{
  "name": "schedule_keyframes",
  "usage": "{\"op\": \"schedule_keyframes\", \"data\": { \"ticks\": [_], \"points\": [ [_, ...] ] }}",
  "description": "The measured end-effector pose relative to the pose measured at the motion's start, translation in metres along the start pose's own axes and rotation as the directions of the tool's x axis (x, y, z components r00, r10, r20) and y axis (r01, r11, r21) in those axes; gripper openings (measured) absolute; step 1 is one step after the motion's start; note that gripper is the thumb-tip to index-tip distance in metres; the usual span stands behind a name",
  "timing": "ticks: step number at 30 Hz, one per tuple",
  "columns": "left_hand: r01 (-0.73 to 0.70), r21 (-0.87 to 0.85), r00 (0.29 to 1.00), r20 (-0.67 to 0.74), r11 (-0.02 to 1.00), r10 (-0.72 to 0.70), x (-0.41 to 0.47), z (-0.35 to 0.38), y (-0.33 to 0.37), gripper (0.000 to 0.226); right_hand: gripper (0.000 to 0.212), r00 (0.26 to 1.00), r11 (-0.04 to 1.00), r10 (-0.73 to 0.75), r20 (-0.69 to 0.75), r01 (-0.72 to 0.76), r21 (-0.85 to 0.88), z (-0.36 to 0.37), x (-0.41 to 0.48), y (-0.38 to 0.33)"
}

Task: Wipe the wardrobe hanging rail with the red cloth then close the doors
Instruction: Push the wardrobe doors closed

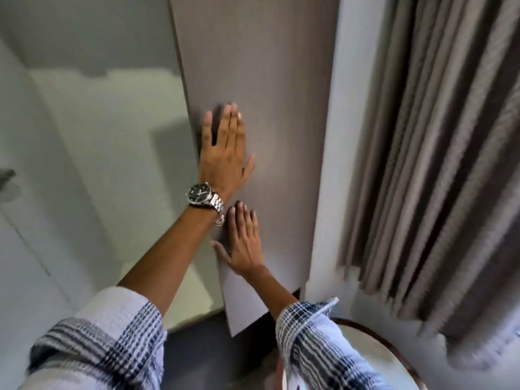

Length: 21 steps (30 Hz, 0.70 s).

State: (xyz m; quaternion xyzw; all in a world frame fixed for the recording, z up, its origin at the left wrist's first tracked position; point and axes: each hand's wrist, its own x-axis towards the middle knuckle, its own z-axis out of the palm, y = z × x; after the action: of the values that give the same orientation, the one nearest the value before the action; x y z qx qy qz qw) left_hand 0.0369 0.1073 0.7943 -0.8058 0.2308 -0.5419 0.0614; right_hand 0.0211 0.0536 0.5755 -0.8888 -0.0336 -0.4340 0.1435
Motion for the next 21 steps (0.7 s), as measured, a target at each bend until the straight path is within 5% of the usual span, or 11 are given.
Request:
{"op": "schedule_keyframes", "data": {
  "ticks": [4,12,21],
  "points": [
    [0.006,0.083,0.984,-0.179,0.997,0.009,0.005,0.049,-0.021,0.078,0.093,0.987,0.997,-0.078,-0.138,0.076,-0.021,0.041,0.026,0.009],
    [0.051,0.158,0.978,-0.208,0.986,-0.017,0.017,0.100,-0.046,0.079,0.081,0.975,0.996,-0.036,-0.218,0.016,-0.092,0.100,0.063,0.011],
    [0.074,0.081,0.970,-0.237,0.994,-0.053,0.016,0.120,-0.046,0.076,0.090,0.883,0.975,-0.203,-0.424,0.141,-0.174,0.150,0.062,0.029]
  ]
}}
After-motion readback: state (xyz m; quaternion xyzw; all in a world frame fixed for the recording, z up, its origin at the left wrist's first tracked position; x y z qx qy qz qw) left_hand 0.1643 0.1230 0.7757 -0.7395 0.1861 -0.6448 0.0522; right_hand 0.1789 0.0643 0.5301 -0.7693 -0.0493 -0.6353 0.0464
